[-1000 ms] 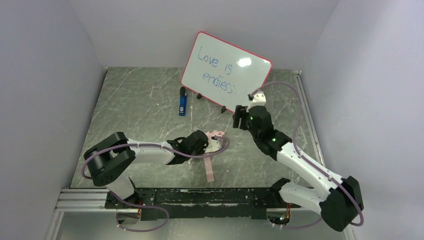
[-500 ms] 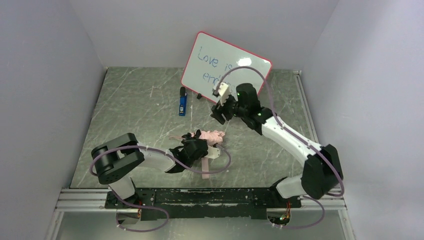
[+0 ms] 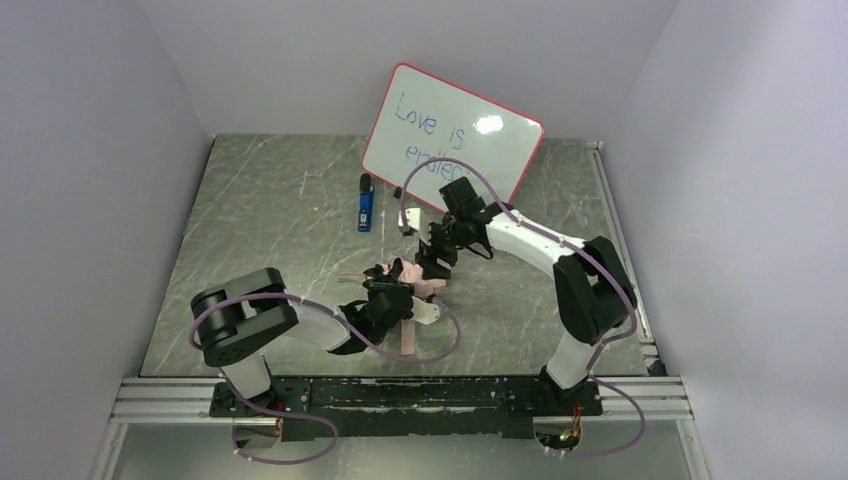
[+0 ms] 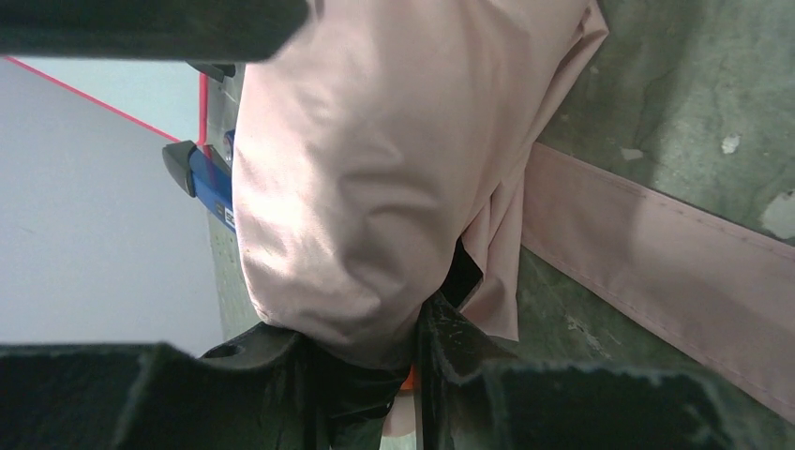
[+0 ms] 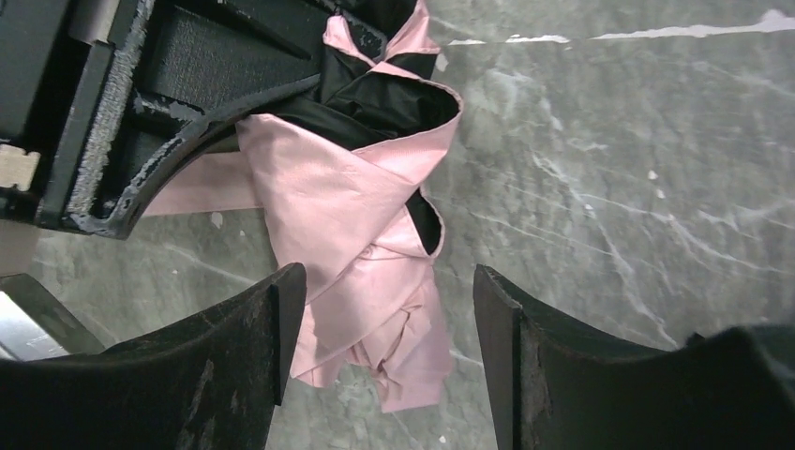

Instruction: Put away the umbrella

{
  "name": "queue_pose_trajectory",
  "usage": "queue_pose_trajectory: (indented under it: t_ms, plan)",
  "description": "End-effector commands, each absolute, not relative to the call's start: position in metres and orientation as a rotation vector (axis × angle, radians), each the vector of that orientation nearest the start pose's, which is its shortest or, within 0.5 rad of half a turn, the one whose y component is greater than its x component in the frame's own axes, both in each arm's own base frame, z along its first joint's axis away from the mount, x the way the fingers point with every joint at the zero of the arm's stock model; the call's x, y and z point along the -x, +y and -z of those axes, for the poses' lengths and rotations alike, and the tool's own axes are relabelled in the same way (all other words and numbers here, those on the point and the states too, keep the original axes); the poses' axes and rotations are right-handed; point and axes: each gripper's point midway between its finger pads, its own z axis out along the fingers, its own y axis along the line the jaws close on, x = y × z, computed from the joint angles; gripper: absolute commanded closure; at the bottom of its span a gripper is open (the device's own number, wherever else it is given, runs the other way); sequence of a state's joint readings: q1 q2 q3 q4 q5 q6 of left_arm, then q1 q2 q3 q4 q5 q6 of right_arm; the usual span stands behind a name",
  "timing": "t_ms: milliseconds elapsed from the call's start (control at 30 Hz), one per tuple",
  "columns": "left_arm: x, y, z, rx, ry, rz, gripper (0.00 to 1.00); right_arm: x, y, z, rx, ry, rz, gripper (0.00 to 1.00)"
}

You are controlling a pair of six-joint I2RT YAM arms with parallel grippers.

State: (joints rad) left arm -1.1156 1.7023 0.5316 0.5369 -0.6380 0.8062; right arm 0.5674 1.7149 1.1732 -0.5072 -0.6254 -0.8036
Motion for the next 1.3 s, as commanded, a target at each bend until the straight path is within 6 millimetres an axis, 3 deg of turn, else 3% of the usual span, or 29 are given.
queue_pose_trajectory:
  t_ms: [0,333,567,633,833,1000,1133,1267]
  plan:
    - [-0.262,-0.238,-0.02,-1.603,1.456,-0.608,0.95,-0.284,0.288,-0.081,1.789,1.713,-0.757,0.3]
    - [-0.257,-0.242,-0.019,-1.62,1.433,-0.593,0.95,-0.278,0.291,-0.034,1.909,1.803,-0.724,0.29]
    - [-0.255,-0.245,-0.023,-1.612,1.433,-0.559,0.95,-0.278,0.285,-0.013,1.94,1.868,-0.673,0.33]
    - [-0.256,-0.247,-0.025,-1.602,1.437,-0.553,0.95,-0.275,0.283,-0.01,1.947,1.885,-0.68,0.39]
    - [-0.256,-0.255,-0.038,-1.557,1.458,-0.498,0.94,-0.276,0.282,-0.003,1.929,1.951,-0.655,0.72]
    - [-0.252,-0.265,-0.06,-1.506,1.465,-0.412,0.57,-0.279,0.274,0.004,1.938,1.98,-0.57,0.82]
    - [-0.247,-0.267,-0.08,-1.471,1.454,-0.361,0.33,-0.281,0.272,0.008,1.925,1.996,-0.55,0.85]
    - [-0.24,-0.266,-0.102,-1.427,1.465,-0.284,0.24,-0.284,0.27,0.012,1.917,2.006,-0.52,0.86]
